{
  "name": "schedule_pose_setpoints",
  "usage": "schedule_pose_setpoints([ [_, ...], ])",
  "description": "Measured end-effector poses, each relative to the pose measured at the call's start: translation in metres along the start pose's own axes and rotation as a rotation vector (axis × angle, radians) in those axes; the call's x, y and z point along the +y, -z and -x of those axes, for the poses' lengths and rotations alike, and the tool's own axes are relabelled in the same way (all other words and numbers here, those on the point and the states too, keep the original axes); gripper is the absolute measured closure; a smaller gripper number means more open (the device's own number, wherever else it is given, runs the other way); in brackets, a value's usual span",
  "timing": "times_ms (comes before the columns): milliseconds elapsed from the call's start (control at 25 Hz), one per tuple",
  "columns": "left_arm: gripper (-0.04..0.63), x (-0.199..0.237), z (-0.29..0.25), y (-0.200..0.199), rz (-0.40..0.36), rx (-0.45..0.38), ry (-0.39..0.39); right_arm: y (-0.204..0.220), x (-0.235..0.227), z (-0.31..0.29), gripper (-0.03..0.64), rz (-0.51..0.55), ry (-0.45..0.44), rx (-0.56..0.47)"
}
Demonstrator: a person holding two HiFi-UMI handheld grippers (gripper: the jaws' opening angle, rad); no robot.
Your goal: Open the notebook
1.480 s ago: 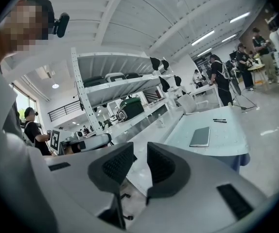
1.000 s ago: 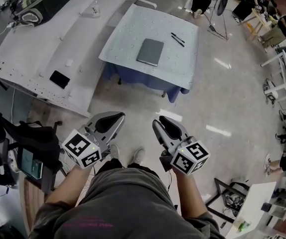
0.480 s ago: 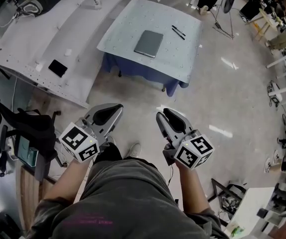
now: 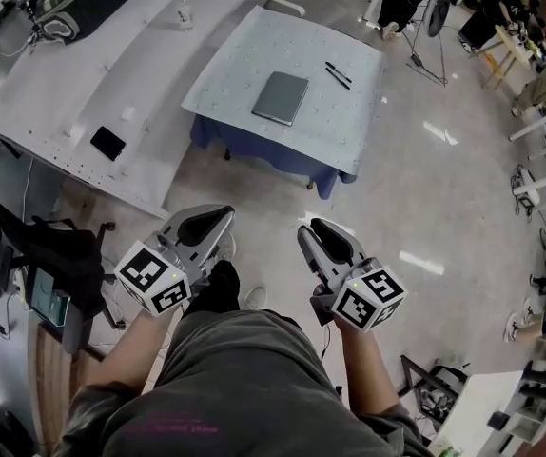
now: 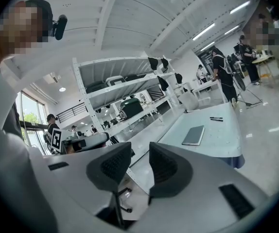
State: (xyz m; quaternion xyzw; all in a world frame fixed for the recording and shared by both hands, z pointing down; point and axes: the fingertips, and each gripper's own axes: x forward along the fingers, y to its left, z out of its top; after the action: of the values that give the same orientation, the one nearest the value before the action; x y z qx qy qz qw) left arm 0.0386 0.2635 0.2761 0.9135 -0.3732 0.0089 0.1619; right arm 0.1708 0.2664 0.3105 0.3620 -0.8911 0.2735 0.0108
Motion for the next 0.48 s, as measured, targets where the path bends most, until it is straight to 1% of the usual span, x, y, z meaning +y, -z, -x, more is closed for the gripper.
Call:
schedule_pose_setpoints([
  [200, 0.594, 0.015, -0.015, -0.001, 0.01, -0.01, -0.002, -0.005, -0.016, -0.012, 0.518, -0.018, 0.001, 0.006],
  [480, 0.594, 0.055, -0.045, -0.002, 0.031, -0.008, 0.019, -0.015, -0.045, -0.048, 0.518, -0.026, 0.025, 0.018],
])
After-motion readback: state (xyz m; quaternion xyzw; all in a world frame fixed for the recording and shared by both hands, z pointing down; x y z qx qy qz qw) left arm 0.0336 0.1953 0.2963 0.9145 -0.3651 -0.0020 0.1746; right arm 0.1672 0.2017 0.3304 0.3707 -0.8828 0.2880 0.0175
